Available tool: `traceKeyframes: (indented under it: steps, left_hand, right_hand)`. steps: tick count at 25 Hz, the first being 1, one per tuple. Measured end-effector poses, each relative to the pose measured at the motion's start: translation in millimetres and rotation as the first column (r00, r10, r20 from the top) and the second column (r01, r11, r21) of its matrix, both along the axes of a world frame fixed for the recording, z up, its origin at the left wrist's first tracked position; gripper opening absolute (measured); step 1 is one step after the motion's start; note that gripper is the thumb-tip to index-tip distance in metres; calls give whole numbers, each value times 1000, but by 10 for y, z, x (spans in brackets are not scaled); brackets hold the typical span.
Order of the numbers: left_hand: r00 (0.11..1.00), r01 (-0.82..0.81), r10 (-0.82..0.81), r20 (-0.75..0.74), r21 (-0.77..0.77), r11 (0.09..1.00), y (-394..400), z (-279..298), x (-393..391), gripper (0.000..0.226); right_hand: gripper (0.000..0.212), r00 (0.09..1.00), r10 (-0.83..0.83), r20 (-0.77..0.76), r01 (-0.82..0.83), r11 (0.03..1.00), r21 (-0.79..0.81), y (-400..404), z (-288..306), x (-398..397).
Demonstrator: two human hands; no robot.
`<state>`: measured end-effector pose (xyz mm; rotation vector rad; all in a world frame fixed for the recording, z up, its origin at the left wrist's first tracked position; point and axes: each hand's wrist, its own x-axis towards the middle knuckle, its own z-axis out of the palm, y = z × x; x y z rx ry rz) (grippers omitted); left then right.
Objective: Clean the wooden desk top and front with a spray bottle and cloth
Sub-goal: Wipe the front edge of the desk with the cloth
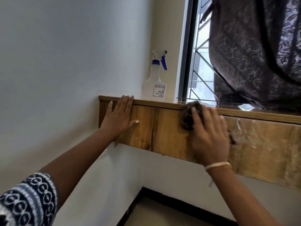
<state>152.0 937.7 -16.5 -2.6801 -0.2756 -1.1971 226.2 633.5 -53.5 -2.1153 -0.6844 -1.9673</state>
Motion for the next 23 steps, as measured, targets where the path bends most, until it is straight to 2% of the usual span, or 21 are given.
traceKeyframes:
  steps: [3, 5, 6, 7, 9, 11, 12, 13, 14, 16, 18, 19, 21, 23]
  left_hand:
    - [997, 55, -51, 63, -70, 996, -91, -57, 74, 89]
    - [996, 53, -47, 78, -77, 996, -101, -72, 94, 89]
    - [996, 48, -42, 81, -79, 996, -92, -75, 95, 88]
    - [995, 50, -43, 91, -80, 996, -82, -69, 94, 88]
    - [992, 61, -53, 112, -76, 995, -64, -54, 78, 87]
    - [992, 67, -58, 113, -73, 995, -34, -71, 51, 85]
    - [991, 65, -56, 118, -74, 995, -27, -78, 43, 84]
    - [991, 66, -57, 117, -79, 995, -25, -87, 34, 85]
    - [992, 70, -60, 114, -88, 994, -31, -98, 29, 85]
    - [993, 76, -66, 102, -95, 993, -10, -97, 19, 88]
    - [995, 73, -66, 80, -88, 993, 3, -57, -11, 90]
    - [995, 69, -63, 76, -88, 994, -2, -41, -20, 90]
    - [997, 47, -43, 58, -78, 996, -43, -23, -34, 90]
    - [999, 9, -6, 46, -59, 998, -97, -33, -31, 90]
  right_hand:
    - [50, 995, -69, -65, 85, 953, 290, -378, -179, -38]
    - [52, 995, -64, -78, 87, 935, 345, -187, -112, -47]
    - [54, 998, -34, -60, 51, 950, 308, -24, -60, -60]
    - [57, 999, -5, -37, 13, 977, 214, 155, -29, -70]
    - [58, 999, 32, -3, -32, 991, -130, 487, -126, -34]
    - [60, 999, 26, 29, -7, 847, -531, 718, -396, -50]
    - [61, 998, 19, 58, 24, 753, -658, 766, -492, -58]
    - [62, 997, 18, 74, 42, 690, -722, 765, -518, -54]
    - [62, 997, 22, 72, 38, 676, -736, 720, -468, -58]
    - [60, 999, 24, 41, 8, 768, -641, 541, -208, -62]
    - [52, 1000, 12, 29, 0, 931, -365, 258, 149, -35]
    - [49, 1000, 5, 28, 0, 981, -195, 115, 285, -27]
    - [49, 999, -28, 41, 26, 998, 57, 5, 365, -34]
    - [50, 998, -31, 54, 25, 994, 110, 119, 291, -33]
